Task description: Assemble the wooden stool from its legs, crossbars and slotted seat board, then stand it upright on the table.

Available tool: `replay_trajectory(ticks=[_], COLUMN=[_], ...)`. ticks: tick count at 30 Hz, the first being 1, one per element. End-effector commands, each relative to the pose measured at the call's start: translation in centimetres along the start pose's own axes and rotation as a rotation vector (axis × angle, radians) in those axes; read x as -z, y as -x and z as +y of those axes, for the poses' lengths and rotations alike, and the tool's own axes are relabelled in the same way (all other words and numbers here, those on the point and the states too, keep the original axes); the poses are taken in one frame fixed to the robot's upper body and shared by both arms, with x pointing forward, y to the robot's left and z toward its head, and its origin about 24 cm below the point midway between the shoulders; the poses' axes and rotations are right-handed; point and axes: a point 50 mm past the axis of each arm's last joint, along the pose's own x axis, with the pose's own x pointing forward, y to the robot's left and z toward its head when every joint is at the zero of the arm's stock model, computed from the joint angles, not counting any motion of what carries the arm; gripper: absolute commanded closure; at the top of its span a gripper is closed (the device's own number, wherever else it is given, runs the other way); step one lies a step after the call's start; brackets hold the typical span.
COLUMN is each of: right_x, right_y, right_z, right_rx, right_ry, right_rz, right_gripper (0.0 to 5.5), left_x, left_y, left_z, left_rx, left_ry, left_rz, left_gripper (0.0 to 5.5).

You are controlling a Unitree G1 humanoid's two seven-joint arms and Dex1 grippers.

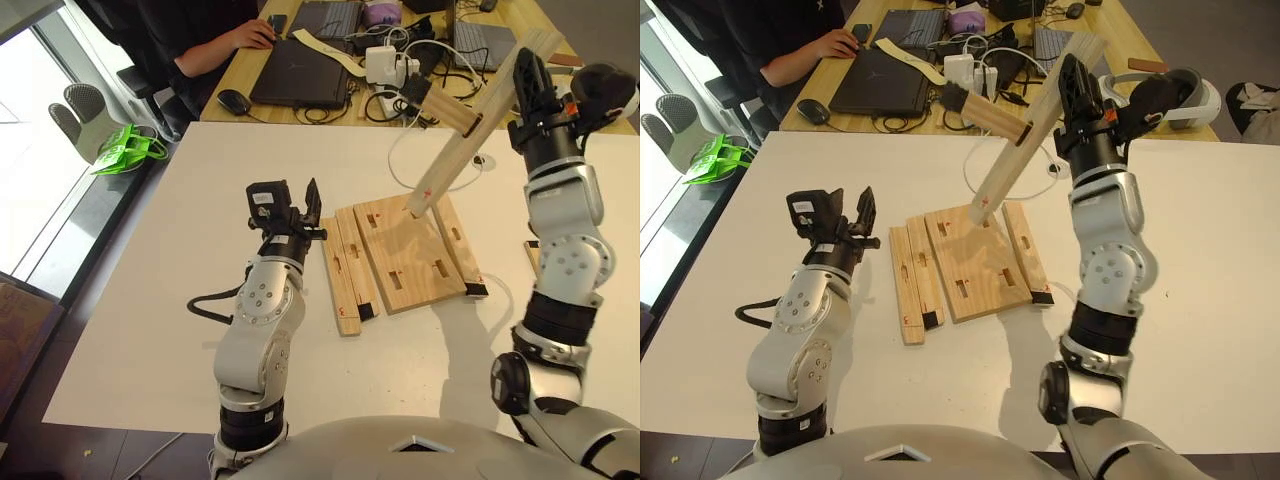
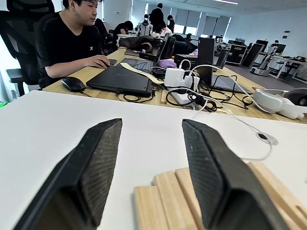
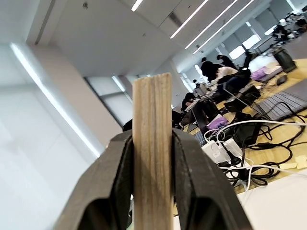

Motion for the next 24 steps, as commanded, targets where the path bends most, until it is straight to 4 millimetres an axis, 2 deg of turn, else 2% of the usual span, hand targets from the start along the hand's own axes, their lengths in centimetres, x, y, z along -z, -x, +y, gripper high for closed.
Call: replay_trajectory(ticks=[1,4,9,12,20,24], right_x=[4.0,6.8,8.3,8.2,6.2,5.4], right_y=[-1.7,-2.0,-1.7,-1.8,-2.4,-1.5], right_z=[1.5,2.7,4.7,5.0,8.0,9.0], right_rx=[-0.02,-0.039,-0.089,-0.089,-0.137,-0.152], right_ry=[-0.069,-0.118,-0.19,-0.218,-0.348,-0.405], right_rz=[-0.007,0.023,0.055,0.049,0.011,0.037], right_gripper=[4.52,4.52,4.52,4.52,4.52,4.52], left_x=[-0.9,-1.5,-1.5,-1.2,-0.4,-0.3], left_y=[-1.5,-1.9,-2.4,-2.3,-1.9,-2.1], left_z=[-4.1,-5.9,-5.8,-6.3,-6.3,-5.6], left_rx=[0.194,0.308,0.307,0.329,0.323,0.281], left_ry=[0.182,0.194,0.173,0.161,0.07,0.026], left_rz=[0.032,0.052,0.062,0.076,0.09,0.076], left_gripper=[3.2,3.2,3.2,3.2,3.2,3.2])
